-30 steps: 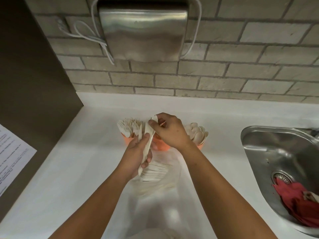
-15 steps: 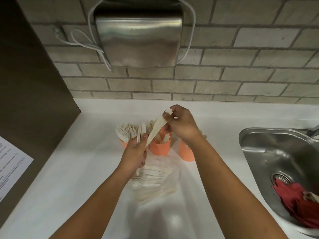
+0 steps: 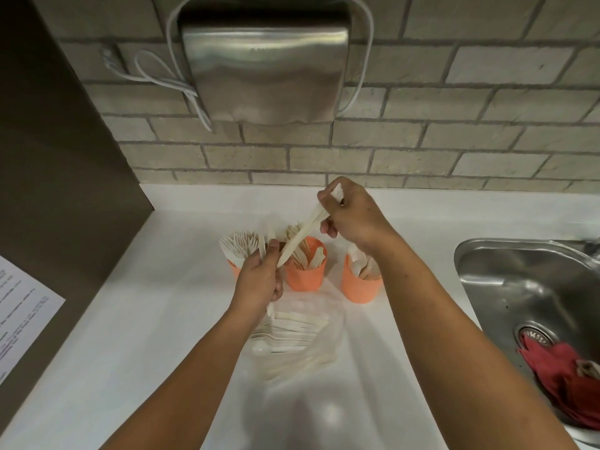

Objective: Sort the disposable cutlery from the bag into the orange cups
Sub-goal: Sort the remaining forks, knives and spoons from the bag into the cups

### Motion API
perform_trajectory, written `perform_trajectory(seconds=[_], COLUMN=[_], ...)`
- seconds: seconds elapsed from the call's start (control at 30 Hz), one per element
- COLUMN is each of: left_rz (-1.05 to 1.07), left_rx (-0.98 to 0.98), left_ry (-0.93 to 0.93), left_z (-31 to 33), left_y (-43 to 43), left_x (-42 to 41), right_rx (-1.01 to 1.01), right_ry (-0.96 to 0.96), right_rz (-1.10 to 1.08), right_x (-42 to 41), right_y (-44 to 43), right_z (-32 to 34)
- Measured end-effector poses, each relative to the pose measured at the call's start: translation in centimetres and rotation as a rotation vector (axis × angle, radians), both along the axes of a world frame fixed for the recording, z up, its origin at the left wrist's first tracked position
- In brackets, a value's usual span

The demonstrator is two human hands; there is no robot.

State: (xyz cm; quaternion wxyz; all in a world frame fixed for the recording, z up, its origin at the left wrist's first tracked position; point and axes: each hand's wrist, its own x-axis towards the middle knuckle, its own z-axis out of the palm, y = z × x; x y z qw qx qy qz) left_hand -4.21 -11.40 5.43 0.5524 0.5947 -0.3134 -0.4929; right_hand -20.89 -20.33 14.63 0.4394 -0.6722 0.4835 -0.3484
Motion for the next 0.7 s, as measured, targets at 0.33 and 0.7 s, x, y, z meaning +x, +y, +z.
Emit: perform_trajectory(seconds=[0.33,0.7], left_rz=[-0.016,-0.054], left_rx=[0.116,0.065], left_ry=[0.207,0.087], left_z=[0.9,0.8], left_y=[1.2,1.1], left_x=[-0.4,0.0], right_rx=[-0.451,-0.227], right_ry=[0.202,0.597], right_rz=[-0.187,-0.077], right_x=[-0.3,2.0], right_y=[-2.4,-1.1], right_z=[-2.7,-6.1])
